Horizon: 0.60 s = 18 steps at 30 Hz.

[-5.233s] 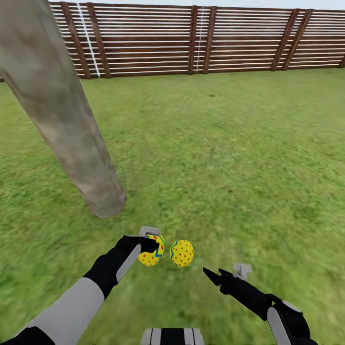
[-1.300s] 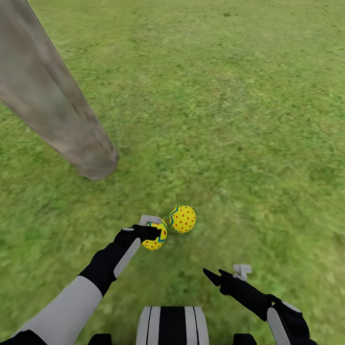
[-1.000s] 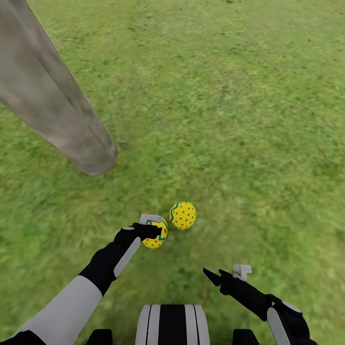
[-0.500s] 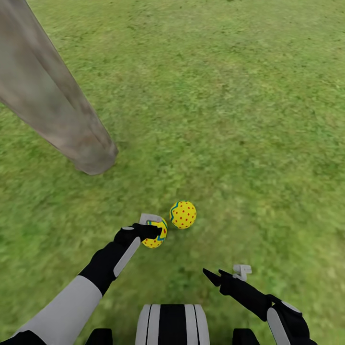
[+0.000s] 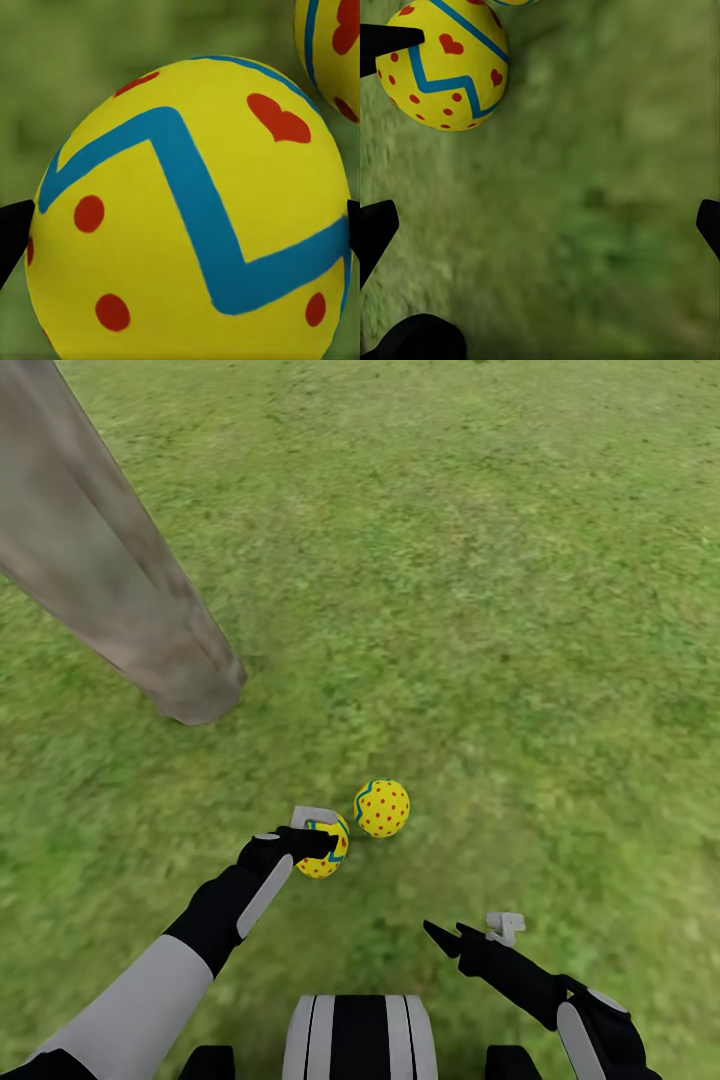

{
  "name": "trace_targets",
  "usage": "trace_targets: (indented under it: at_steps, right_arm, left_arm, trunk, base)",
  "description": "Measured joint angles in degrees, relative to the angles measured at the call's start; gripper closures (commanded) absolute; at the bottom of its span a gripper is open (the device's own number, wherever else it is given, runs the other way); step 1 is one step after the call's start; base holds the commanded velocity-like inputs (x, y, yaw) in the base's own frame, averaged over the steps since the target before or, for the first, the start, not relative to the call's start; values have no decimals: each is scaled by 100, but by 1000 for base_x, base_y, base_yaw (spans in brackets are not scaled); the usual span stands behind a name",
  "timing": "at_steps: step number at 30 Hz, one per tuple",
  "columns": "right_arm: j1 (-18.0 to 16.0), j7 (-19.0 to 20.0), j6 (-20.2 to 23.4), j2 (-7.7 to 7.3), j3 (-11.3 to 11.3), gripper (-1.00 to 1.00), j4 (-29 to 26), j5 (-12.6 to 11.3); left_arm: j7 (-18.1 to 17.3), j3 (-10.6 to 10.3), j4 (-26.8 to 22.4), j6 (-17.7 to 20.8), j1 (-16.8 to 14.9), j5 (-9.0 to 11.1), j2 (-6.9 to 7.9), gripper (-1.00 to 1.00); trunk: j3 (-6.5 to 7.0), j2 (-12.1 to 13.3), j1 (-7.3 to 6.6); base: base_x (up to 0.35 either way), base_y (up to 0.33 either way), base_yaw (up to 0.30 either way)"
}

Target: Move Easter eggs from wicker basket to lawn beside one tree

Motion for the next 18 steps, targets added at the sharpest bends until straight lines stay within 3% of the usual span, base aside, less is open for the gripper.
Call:
trace_targets:
  at_steps: [18]
  right_arm:
    - [0, 0, 0, 0, -8, -100, 34, -1]
  left_arm:
    - [-45, 21, 131, 113, 2, -35, -7, -100]
  trunk:
    - [354, 22, -41]
  base:
    - [0, 0, 0]
